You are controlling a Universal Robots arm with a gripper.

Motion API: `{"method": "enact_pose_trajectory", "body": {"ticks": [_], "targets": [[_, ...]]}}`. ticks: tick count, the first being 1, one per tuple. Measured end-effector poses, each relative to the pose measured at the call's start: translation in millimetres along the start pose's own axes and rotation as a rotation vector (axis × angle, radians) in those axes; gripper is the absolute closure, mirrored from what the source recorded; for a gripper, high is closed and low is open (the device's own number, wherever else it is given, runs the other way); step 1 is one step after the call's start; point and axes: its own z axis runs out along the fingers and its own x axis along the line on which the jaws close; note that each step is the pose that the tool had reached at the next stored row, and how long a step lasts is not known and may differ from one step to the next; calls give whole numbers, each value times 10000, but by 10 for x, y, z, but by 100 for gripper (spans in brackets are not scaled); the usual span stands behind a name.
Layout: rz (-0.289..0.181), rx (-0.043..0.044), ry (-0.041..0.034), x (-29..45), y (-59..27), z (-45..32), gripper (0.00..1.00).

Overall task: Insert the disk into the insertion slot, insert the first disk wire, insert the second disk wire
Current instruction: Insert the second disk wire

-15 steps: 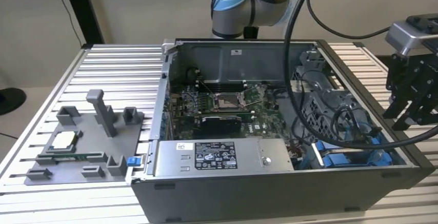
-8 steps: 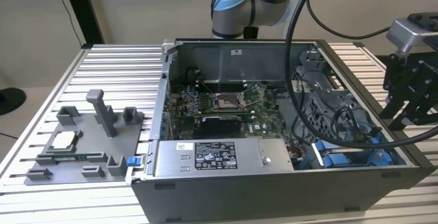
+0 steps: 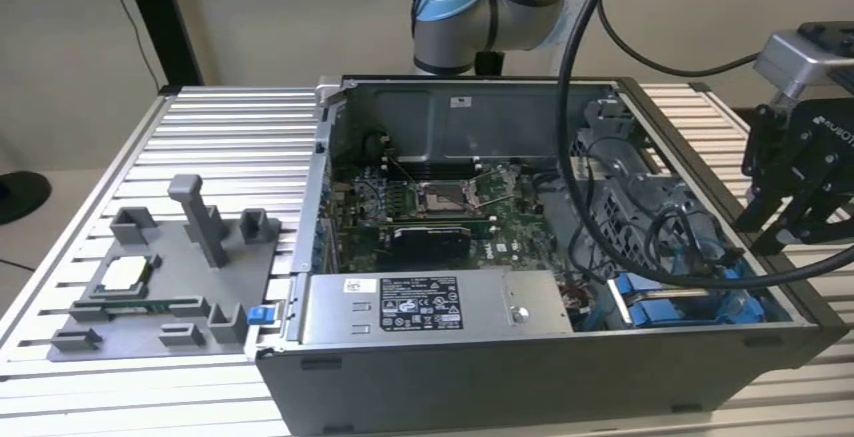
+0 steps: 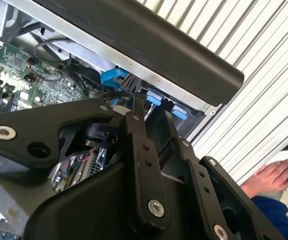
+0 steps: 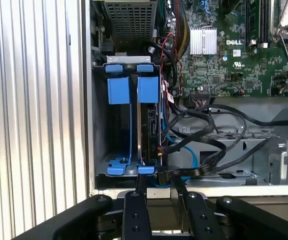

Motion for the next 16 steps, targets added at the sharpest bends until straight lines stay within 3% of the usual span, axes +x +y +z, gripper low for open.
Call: {"method": "enact_pose_trajectory", "body": {"ticks": [5, 7, 12, 14, 16], "targets": [[7, -472, -101, 12, -18, 7, 0], [7, -615, -155, 17, -31, 10, 0], [14, -1102, -237, 25, -65, 18, 0], [8, -1213, -334, 30, -77, 20, 0], [-2, -1231, -479, 33, -82, 20, 0]]}}
